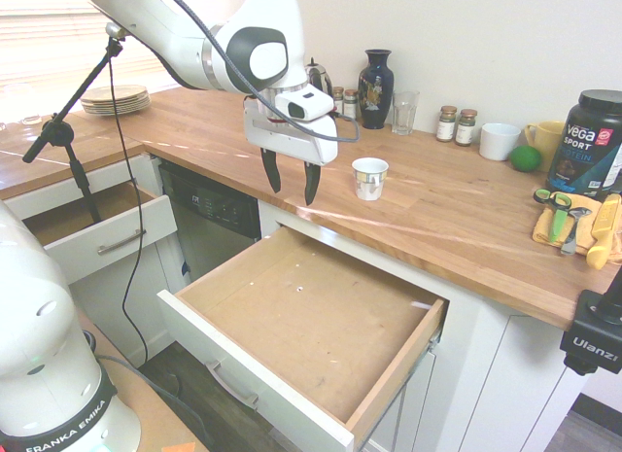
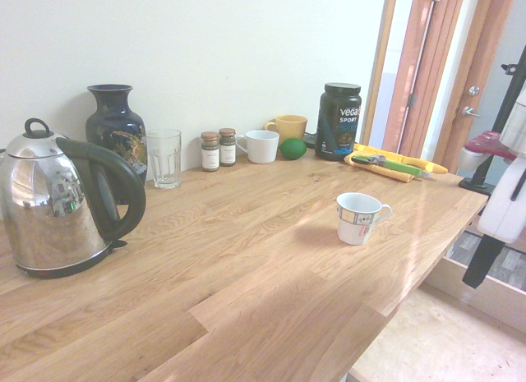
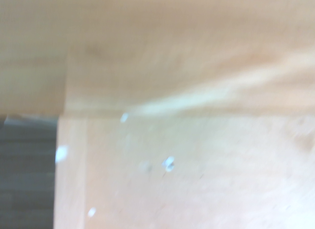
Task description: Put mug in the drawer
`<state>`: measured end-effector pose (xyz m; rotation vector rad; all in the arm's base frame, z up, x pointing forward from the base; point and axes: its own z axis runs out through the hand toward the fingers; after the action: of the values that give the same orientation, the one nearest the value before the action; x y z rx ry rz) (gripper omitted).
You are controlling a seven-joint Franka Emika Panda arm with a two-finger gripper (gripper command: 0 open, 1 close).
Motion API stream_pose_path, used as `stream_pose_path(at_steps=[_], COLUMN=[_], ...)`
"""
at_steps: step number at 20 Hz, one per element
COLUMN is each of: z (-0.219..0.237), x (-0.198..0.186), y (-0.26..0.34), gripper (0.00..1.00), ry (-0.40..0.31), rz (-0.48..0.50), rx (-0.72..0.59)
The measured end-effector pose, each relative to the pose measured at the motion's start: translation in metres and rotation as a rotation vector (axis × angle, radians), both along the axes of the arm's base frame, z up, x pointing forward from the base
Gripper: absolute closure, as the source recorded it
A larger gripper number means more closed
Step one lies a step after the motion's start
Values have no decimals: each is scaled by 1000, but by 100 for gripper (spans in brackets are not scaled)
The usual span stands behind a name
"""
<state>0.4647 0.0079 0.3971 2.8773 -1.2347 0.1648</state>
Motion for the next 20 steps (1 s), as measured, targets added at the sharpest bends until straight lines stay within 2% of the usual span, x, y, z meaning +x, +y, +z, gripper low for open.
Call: stream_pose_path(at_steps=[10, 20], z=[38, 38], x=[89, 182], y=[3, 11], gripper=[0, 0], ry=[-7, 4], rz=[2, -9], rx=[-7, 9])
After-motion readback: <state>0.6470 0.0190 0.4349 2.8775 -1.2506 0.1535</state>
